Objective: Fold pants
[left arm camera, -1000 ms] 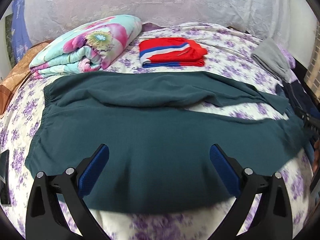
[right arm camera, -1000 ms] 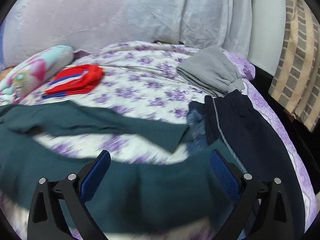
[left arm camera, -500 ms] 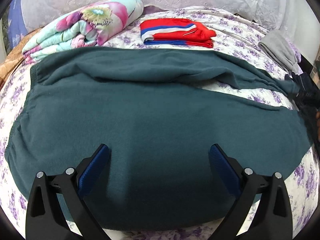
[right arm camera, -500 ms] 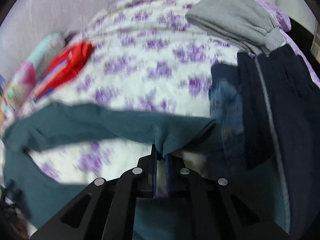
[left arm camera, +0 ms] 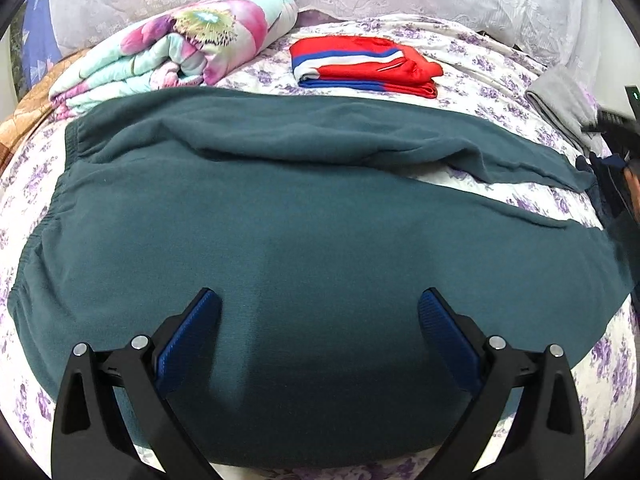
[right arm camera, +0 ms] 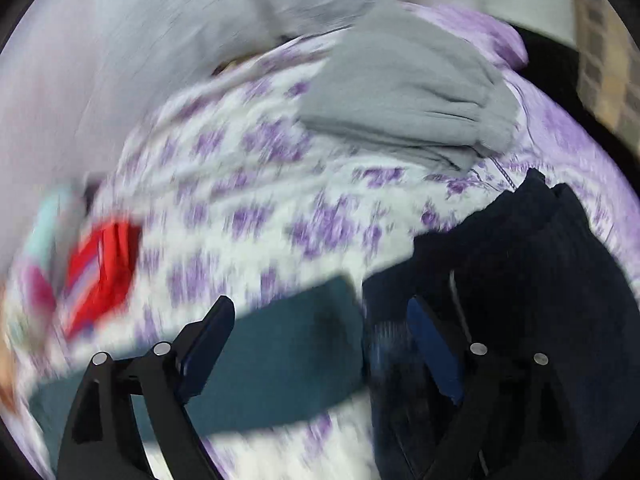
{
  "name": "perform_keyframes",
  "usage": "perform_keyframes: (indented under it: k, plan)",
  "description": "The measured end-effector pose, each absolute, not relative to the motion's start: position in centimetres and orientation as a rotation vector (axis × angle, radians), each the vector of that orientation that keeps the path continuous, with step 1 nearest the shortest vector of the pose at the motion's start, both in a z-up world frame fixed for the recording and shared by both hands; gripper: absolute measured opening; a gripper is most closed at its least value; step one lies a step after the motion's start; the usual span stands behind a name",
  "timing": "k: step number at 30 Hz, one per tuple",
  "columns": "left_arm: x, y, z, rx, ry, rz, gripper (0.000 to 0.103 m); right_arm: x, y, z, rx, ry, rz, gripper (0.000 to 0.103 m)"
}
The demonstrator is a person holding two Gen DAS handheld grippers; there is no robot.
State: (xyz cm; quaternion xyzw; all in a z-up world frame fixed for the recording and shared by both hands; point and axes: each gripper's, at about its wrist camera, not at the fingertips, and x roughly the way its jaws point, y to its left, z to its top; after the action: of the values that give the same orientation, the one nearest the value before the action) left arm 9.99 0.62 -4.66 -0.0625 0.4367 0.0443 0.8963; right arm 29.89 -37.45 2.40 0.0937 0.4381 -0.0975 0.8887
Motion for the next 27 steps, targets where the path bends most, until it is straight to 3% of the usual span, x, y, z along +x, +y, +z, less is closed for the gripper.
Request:
perform_keyframes:
  k: [5, 10, 12, 13, 14, 16, 18, 20, 27]
  plan:
    - [9.8, 0.3, -4.3, -0.113, 0.888, 0.096, 0.098, 28.6, -37.6, -1.7, 0.232, 1.022, -0.187, 0.073]
    - [9.6, 0.7, -3.6, -0.082, 0.875, 0.143, 0.098, 29.6, -37.5, -2.8, 0.238, 1.0, -0.278, 0.072]
    - [9.1, 1.5, -2.6, -0.063, 0.851, 0.165, 0.099, 29.9, -36.6, -2.4, 0.082, 0.996, -0.365, 0.043]
    - [8.9, 2.1, -2.2, -0.057, 0.842, 0.171, 0.099, 29.7, -36.6, -2.2, 0.025, 0.984, -0.389, 0.016]
    - [8.7, 2.8, -1.6, -0.053, 0.833, 0.183, 0.099, 29.3, -36.9, -1.8, 0.0, 0.969, -0.382, 0.011]
    - [8.4, 5.4, -0.5, -0.062, 0.816, 0.241, 0.099, 28.4, -37.5, -1.4, 0.028, 0.98, -0.342, 0.012]
    - [8.5, 8.2, 0.3, -0.078, 0.815, 0.301, 0.099, 27.2, -37.3, -0.9, 0.053, 0.971, -0.278, 0.02]
    - [9.2, 12.0, 1.2, -0.081, 0.836, 0.375, 0.099, 25.9, -36.8, -0.2, 0.08, 0.93, -0.238, 0.067]
    - [6.9, 18.6, 0.0, -0.158, 0.964, 0.54, 0.099, 20.6, -30.9, -0.2, 0.061, 0.913, -0.019, 0.075]
